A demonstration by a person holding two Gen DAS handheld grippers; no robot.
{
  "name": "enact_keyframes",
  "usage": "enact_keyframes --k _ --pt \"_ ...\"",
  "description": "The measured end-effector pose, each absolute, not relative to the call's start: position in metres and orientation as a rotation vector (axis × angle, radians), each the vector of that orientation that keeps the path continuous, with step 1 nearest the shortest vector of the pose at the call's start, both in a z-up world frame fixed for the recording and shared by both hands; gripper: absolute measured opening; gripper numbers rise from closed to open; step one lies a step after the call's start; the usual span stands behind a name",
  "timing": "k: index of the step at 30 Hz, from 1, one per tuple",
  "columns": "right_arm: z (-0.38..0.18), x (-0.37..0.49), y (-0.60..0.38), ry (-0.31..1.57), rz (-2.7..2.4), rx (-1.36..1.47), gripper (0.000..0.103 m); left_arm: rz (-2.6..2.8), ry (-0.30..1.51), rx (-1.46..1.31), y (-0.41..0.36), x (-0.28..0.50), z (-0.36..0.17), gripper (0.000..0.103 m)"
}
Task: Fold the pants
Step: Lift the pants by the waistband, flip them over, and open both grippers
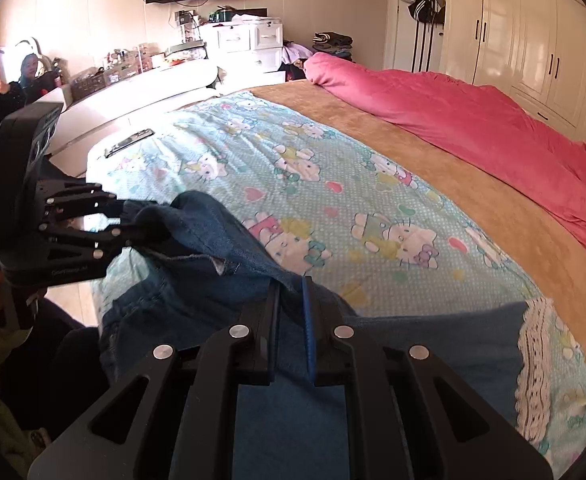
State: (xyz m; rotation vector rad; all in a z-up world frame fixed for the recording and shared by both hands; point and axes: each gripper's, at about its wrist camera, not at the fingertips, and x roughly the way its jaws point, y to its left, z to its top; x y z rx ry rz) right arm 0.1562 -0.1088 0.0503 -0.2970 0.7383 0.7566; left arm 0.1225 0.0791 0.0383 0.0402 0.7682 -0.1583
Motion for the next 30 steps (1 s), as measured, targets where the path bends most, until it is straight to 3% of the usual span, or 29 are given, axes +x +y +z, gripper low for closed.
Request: enact_keyframes --k 18,30 --pt "0.028 0.058 -0.132 0.802 0.772 -0.260 0.010 -0.214 0.804 0.086 0.061 0.053 0.022 0.028" --pt "-0.015 0.019 -0.116 0.892 0.819 -0.268 0.010 -0.151 0.876 0.043 0.078 0.044 -0.008 0.043"
